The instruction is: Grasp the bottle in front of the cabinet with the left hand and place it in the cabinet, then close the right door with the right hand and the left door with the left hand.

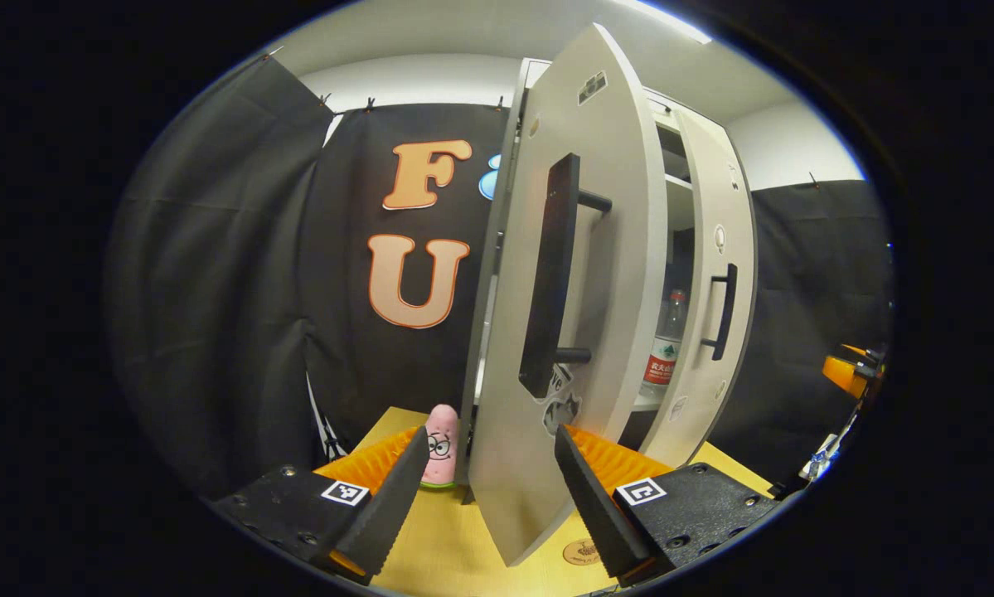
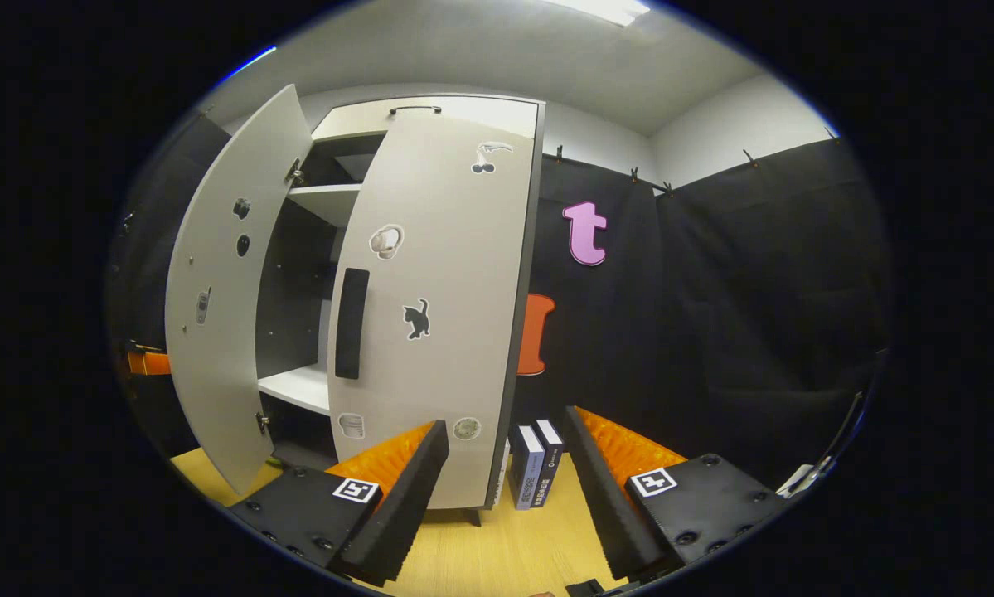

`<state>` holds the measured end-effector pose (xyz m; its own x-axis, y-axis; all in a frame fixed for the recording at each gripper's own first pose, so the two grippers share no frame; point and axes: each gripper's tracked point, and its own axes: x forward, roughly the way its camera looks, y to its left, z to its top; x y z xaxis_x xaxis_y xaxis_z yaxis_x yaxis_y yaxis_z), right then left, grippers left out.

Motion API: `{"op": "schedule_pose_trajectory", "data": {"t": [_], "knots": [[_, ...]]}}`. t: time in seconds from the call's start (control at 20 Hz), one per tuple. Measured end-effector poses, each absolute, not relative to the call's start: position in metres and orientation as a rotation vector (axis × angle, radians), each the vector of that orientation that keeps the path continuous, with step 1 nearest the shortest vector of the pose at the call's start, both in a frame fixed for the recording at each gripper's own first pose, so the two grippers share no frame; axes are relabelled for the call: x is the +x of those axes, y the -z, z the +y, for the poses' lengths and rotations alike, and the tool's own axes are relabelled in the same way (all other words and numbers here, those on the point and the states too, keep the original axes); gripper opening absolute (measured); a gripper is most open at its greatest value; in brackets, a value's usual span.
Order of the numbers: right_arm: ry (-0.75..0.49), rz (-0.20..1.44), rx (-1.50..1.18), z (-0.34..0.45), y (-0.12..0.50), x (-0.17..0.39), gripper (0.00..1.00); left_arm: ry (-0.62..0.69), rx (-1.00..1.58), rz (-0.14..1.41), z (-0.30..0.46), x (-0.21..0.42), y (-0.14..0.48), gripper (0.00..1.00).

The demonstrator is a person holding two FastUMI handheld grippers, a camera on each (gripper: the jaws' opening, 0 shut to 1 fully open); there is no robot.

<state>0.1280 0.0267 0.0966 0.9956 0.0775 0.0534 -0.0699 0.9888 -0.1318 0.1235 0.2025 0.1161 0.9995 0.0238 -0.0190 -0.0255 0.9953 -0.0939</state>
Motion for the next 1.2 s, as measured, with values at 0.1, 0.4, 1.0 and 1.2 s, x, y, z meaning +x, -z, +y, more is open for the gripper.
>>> {"op": "schedule_pose_trajectory", "data": {"t": [0.1, 0.4, 1.0, 1.2], "knots": [[-0.070, -0.060, -0.144, 0.014, -0.102, 0.125, 0.94, -0.019, -0.103, 0.019, 0.193, 0.127, -0.114, 0.90], [-0.073, -0.041, -0.119, -0.013, -0.108, 0.123, 0.94, -0.032, -0.106, 0.019, 0.179, 0.132, -0.114, 0.94], [-0.067, -0.120, -0.139, -0.047, -0.126, 0.124, 0.94, -0.088, -0.118, 0.011, 0.163, 0.140, -0.111, 0.94], [-0.066, -0.120, -0.150, -0.060, -0.123, 0.120, 0.94, -0.108, -0.119, 0.017, 0.155, 0.154, -0.108, 0.93]]}}
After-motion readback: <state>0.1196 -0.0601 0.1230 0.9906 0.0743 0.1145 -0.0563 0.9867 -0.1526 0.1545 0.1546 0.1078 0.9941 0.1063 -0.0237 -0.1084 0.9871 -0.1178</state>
